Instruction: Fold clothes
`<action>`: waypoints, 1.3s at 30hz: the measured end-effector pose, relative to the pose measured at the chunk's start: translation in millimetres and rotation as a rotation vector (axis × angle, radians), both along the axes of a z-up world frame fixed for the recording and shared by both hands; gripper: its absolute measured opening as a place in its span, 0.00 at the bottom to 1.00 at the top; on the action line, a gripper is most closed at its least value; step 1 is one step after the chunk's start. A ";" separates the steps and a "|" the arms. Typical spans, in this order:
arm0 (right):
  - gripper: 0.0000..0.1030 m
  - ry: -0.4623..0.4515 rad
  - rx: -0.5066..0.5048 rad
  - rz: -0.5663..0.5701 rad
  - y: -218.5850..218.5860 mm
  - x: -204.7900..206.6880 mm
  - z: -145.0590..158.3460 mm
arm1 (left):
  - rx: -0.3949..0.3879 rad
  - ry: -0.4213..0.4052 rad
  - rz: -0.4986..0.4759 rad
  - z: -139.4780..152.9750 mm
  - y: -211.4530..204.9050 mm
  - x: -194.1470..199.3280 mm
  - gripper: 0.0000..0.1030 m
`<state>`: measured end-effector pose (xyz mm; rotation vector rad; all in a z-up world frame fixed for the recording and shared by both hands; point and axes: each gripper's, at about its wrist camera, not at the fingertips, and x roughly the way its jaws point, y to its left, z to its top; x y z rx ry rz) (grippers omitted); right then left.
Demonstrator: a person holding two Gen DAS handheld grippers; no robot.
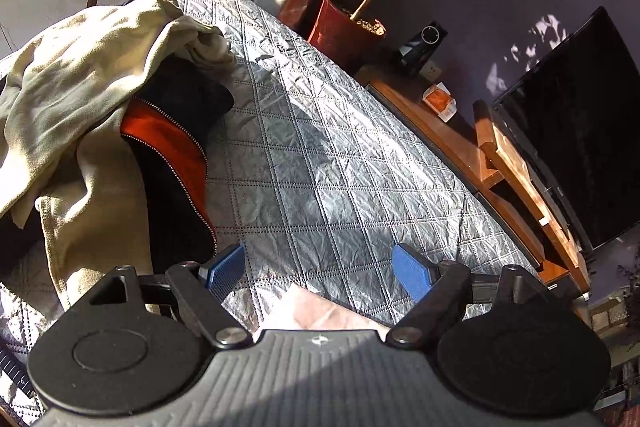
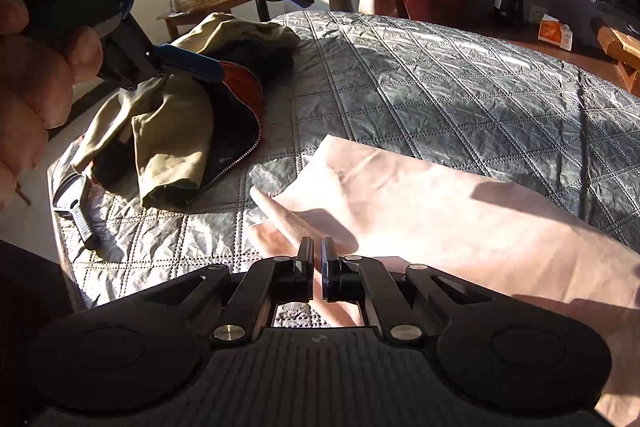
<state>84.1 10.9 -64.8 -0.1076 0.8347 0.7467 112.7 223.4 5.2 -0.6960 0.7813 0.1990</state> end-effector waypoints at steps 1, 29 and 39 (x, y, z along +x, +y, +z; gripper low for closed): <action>0.19 0.008 0.005 0.000 0.6 -3.6 -0.1 | 0.000 0.001 -0.007 -0.5 -0.7 0.1 0.76; 0.39 -0.260 -0.625 -0.047 -235.7 -55.9 6.6 | 0.519 0.071 -0.928 -53.3 -268.2 -51.7 0.70; 0.39 -0.314 -0.720 0.050 -226.5 -48.7 -7.9 | 0.520 0.097 -1.008 -66.9 -299.1 -50.7 0.71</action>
